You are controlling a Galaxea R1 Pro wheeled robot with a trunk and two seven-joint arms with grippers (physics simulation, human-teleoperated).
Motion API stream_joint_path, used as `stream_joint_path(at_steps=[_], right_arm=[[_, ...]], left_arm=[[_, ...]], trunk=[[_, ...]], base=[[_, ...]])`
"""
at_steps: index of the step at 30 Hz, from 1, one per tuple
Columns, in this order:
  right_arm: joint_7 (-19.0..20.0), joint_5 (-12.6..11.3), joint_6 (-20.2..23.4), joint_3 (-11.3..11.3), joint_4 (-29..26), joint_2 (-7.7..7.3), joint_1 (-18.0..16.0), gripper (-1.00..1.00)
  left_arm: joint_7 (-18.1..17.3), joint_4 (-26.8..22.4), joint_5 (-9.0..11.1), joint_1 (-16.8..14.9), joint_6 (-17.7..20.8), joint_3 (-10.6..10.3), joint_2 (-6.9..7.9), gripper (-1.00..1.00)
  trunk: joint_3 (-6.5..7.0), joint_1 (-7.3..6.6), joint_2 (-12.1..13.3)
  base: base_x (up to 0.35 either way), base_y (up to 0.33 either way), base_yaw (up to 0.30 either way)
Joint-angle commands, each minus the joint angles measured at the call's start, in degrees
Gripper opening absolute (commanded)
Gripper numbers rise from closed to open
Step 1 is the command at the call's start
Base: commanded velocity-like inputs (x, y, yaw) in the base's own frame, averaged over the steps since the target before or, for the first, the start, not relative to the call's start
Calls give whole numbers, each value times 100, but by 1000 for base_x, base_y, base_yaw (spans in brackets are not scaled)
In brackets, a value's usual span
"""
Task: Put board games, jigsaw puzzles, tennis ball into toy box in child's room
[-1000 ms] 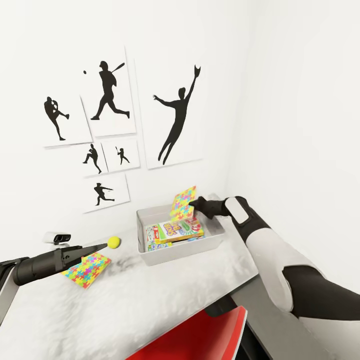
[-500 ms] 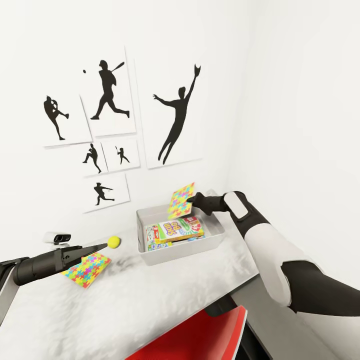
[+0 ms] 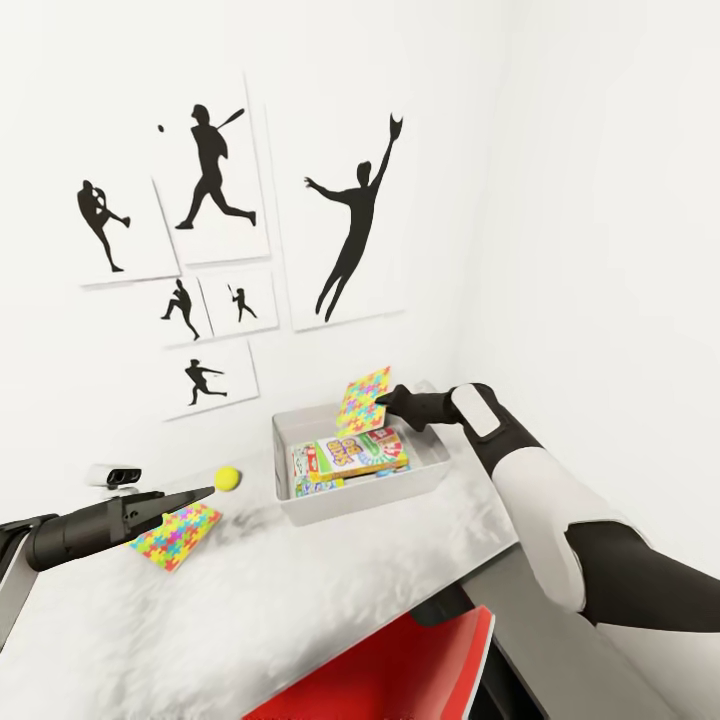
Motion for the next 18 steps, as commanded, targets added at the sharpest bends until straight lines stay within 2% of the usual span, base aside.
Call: stream_joint_path(at_steps=[1, 18], right_arm=[[3, -6, 13, 11, -2, -5, -5, -100], [12, -7, 6, 28, -1, 16, -5, -100]], left_arm=[[-14, -1, 8, -4, 60, 1, 2, 100], [-15, 0, 8, -3, 60, 5, 2, 100]], trunk=[[-22, 3, -13], [-183, 3, -13]], base=[[0, 0, 0], [0, 0, 0]])
